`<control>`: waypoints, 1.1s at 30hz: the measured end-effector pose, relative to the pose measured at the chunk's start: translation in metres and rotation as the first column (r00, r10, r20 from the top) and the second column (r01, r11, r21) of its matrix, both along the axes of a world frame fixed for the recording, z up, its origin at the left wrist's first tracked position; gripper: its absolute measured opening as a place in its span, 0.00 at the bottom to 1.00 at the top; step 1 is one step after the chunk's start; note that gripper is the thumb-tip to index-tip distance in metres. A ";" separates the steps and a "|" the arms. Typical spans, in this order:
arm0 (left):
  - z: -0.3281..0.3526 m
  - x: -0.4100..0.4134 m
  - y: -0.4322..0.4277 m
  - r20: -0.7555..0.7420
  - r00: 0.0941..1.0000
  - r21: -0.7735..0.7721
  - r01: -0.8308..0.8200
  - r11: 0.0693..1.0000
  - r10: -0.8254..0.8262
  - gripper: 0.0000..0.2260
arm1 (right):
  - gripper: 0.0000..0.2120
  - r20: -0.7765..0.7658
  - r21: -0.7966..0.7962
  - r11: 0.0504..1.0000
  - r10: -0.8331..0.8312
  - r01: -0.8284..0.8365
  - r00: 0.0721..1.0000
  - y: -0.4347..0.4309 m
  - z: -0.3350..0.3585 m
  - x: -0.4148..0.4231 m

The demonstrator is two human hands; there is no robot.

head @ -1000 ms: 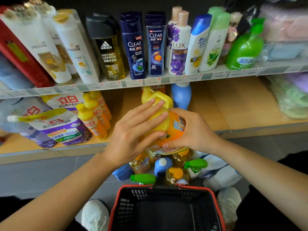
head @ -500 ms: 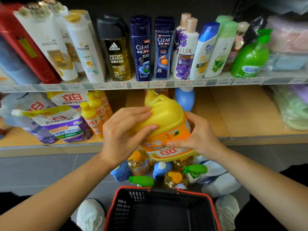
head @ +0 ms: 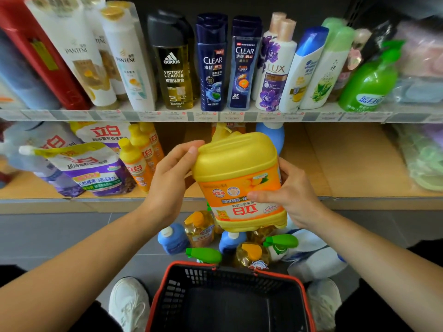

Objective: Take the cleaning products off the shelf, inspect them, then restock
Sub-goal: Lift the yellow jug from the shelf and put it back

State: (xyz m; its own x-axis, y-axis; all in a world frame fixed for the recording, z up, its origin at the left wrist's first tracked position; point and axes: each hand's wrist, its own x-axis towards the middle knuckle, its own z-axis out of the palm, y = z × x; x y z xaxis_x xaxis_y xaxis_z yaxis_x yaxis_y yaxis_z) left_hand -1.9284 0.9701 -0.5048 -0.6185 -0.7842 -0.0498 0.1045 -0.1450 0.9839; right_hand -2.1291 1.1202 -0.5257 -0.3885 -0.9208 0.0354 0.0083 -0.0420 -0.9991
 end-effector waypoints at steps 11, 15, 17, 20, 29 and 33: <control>-0.012 0.003 -0.010 -0.045 0.996 -0.135 0.072 0.988 -0.079 0.17 | 0.29 0.194 0.012 1.000 0.018 -0.021 0.981 -0.005 -0.004 -0.001; -0.019 0.004 -0.007 0.010 0.991 -0.072 0.137 0.988 -0.137 0.18 | 0.33 0.264 0.018 0.999 -0.040 0.037 0.964 -0.009 -0.001 0.001; -0.028 0.005 0.000 0.157 0.966 -0.022 0.211 0.977 -0.205 0.18 | 0.31 0.289 0.013 0.997 -0.079 0.079 0.954 -0.010 0.002 0.001; -0.045 0.009 0.012 0.340 0.856 0.046 0.398 0.916 -0.389 0.18 | 0.30 0.332 -0.007 0.992 -0.117 0.126 0.936 -0.011 0.006 0.001; -0.063 0.011 0.019 0.134 0.920 0.308 0.314 0.898 -0.368 0.23 | 0.34 0.376 -0.034 0.996 -0.059 0.078 0.925 -0.010 0.000 -0.011; -0.048 0.013 0.003 0.036 0.982 0.209 0.173 0.962 -0.184 0.28 | 0.38 0.402 -0.037 0.999 -0.007 0.024 0.916 -0.010 -0.003 -0.030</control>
State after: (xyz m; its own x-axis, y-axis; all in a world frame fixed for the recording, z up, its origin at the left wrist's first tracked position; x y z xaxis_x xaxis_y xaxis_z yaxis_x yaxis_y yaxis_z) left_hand -1.9157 0.9733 -0.5526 -0.7393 -0.6309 -0.2354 0.0053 -0.3550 0.9349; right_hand -2.1594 1.1097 -0.5288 -0.3918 -0.9157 -0.0893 0.4076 -0.0858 -0.9091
